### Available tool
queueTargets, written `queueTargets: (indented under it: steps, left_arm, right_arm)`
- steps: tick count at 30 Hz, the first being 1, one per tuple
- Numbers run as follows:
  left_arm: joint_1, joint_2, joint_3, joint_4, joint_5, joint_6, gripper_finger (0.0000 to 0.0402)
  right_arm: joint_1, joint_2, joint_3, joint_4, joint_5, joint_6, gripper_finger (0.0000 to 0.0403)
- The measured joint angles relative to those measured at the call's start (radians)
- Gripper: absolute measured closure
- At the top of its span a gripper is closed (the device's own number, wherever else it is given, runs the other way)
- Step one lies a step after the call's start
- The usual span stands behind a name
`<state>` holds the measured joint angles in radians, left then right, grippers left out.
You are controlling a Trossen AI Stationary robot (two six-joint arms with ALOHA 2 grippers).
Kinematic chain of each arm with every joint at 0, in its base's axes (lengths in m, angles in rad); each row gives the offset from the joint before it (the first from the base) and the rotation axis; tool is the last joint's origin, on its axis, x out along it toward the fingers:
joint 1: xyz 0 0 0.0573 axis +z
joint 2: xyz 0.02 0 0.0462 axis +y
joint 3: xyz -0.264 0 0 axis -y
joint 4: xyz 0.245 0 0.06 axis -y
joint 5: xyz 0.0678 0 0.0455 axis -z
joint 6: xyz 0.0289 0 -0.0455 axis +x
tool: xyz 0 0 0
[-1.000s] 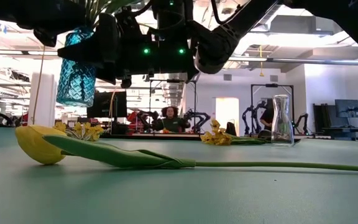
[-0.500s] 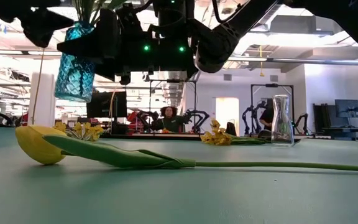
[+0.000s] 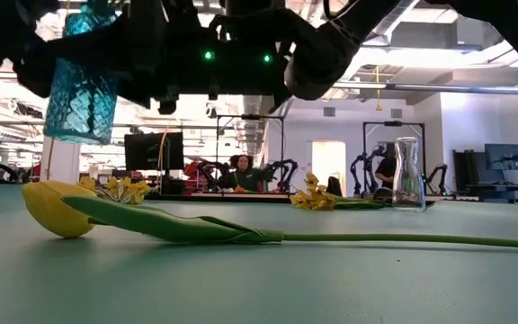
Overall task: Sort flowers into vase by color
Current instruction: Put the blue flowers into the blue flower vase
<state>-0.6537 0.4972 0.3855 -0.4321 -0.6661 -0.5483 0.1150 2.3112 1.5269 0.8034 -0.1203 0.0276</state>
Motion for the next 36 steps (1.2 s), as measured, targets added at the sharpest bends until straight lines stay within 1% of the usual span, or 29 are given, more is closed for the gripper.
queueTargets:
  steps: [3,8,14,17,20,22,25,27,30,33,36]
  left_arm:
    - [0.007,0.0,0.0,-0.044,0.015,-0.025,0.0203]
    - [0.008,0.0,0.0,-0.081,0.005,-0.048,0.0203]
    - [0.01,0.0,0.0,-0.081,-0.113,-0.048,0.0203]
    - [0.01,0.0,0.0,-0.081,-0.15,-0.028,0.0203]
    - [0.01,0.0,0.001,-0.085,-0.2,-0.007,0.0203]
    - [0.02,0.0,0.001,-0.092,-0.214,0.01,0.0203]
    - [0.059,0.0,0.001,-0.09,-0.201,0.034,0.0203]
    - [0.095,0.0,0.001,-0.073,-0.164,0.068,0.0203]
    - [0.158,0.0,0.001,-0.008,-0.086,0.152,0.0203]
    - [0.227,0.0,0.002,0.058,-0.019,0.264,0.0203]
    - [0.293,-0.001,0.002,0.059,-0.011,0.318,0.0203]
  right_arm:
    - [0.02,-0.001,0.002,0.005,0.036,-0.026,0.0121]
    - [0.034,-0.001,0.002,-0.037,0.049,-0.023,0.0121]
    - [0.064,-0.001,0.002,-0.033,0.098,-0.003,0.0121]
    - [0.087,-0.001,0.002,-0.027,0.128,-0.007,0.0121]
    - [0.108,-0.001,0.002,-0.01,0.132,-0.01,0.0121]
    - [0.121,-0.001,0.002,-0.006,0.153,-0.01,0.0121]
    - [0.138,0.001,0.001,0.014,0.177,-0.01,0.0121]
    - [0.147,0.001,0.001,0.03,0.184,-0.007,0.0121]
    - [0.166,0.022,0.011,0.067,0.225,-0.004,0.0121]
    - [0.185,0.105,0.099,0.08,0.234,-0.001,0.0121]
    - [0.199,0.194,0.219,0.013,0.233,-0.01,0.0121]
